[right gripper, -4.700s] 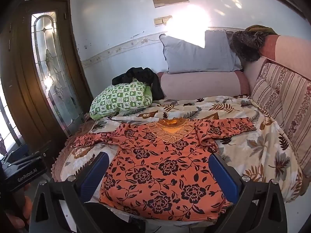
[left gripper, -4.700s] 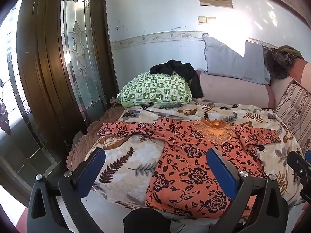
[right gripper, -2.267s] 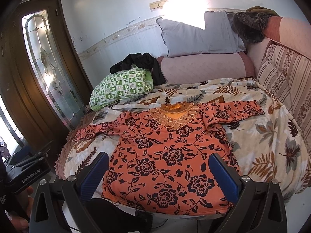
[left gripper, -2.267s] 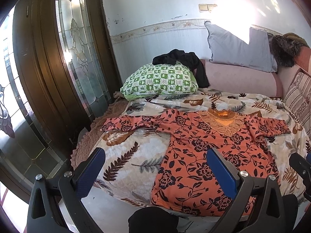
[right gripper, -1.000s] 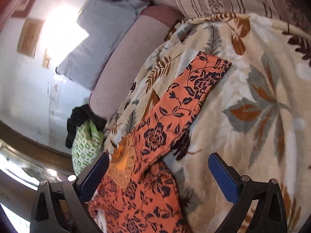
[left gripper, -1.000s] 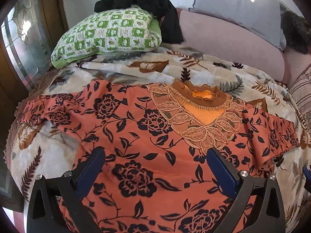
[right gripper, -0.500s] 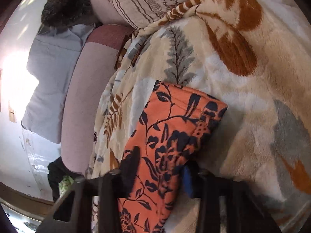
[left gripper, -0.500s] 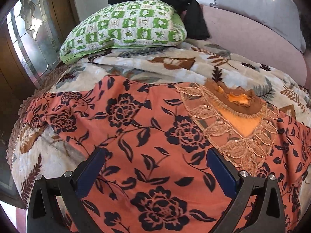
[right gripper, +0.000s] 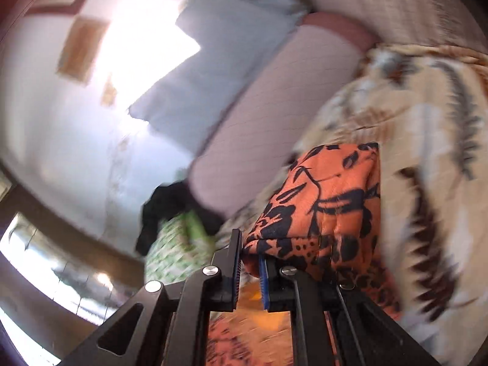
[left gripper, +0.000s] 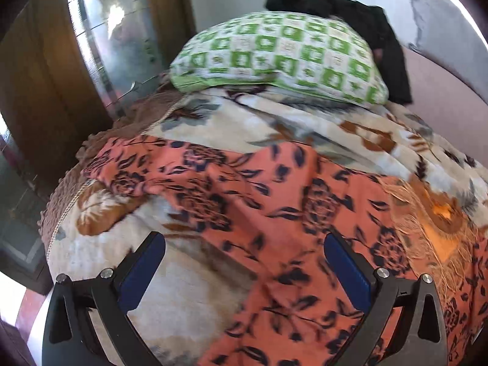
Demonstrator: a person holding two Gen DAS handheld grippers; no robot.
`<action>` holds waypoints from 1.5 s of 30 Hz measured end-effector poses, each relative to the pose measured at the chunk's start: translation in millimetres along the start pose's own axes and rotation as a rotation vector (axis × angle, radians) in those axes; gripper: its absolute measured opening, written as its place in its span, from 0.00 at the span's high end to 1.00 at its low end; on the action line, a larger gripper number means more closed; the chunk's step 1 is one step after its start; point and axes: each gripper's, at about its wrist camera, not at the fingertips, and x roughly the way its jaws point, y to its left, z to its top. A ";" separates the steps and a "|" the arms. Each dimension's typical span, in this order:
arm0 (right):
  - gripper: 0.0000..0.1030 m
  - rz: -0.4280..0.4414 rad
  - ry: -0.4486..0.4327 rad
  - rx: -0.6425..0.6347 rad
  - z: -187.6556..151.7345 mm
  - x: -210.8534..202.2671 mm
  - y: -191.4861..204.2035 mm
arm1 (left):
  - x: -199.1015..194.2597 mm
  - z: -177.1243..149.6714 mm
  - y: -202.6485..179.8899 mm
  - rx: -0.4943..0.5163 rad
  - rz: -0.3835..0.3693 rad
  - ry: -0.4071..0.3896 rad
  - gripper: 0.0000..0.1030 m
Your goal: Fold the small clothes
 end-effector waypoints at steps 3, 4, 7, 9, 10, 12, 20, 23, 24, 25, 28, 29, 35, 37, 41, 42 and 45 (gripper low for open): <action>0.89 0.041 0.089 -0.068 -53.7 38.7 47.8 | 7.8 7.1 34.2 -0.059 0.052 0.003 0.00; 0.89 0.045 0.115 -0.088 -75.9 49.1 59.3 | 11.0 9.1 44.0 -0.077 0.067 0.007 0.00; 0.89 0.052 0.228 -0.092 -139.9 95.2 75.9 | 23.3 14.5 74.4 -0.144 0.069 0.047 0.00; 0.85 0.014 0.294 -0.114 -178.3 126.4 82.3 | 29.9 15.2 91.3 -0.187 0.068 0.078 0.00; 0.85 -0.013 0.330 -0.135 -198.4 138.7 84.8 | 32.2 15.4 98.1 -0.203 0.072 0.092 0.00; 0.56 -0.029 0.429 -0.160 -233.9 164.4 86.4 | 35.4 15.8 109.4 -0.230 0.066 0.109 0.00; 0.04 0.126 0.597 -0.187 -273.5 153.2 75.6 | 43.1 17.2 124.4 -0.278 0.061 0.145 0.00; 0.05 0.114 0.495 -0.173 -239.4 130.8 64.0 | 46.3 16.2 127.3 -0.284 0.075 0.165 0.00; 0.07 0.085 0.470 -0.176 -228.8 126.7 57.2 | 47.9 16.0 131.2 -0.292 0.074 0.173 0.00; 0.10 0.068 0.456 -0.171 -219.6 126.4 55.0 | 49.4 15.7 136.2 -0.306 0.066 0.183 0.00; 0.37 0.057 0.460 -0.131 -208.3 135.2 50.7 | 53.4 14.1 161.5 -0.397 0.040 0.202 0.00; 0.41 0.040 0.483 -0.148 -215.8 143.2 49.8 | 54.1 13.5 169.3 -0.424 0.038 0.200 0.00; 0.48 -0.115 0.617 -0.352 -258.9 172.8 47.8 | 69.2 12.7 206.0 -0.557 -0.043 0.231 0.00; 0.48 -0.086 0.602 -0.353 -251.8 158.2 50.7 | 72.3 13.0 214.3 -0.601 -0.105 0.225 0.00; 0.48 -0.010 0.528 -0.438 -231.2 100.7 50.6 | 73.9 15.2 227.0 -0.676 -0.172 0.184 0.00; 0.48 0.001 0.516 -0.449 -227.5 86.6 45.6 | 74.7 16.7 230.5 -0.697 -0.190 0.166 0.00; 0.48 0.010 0.497 -0.442 -215.8 54.7 25.1 | 80.8 21.5 236.8 -0.727 -0.211 0.143 0.00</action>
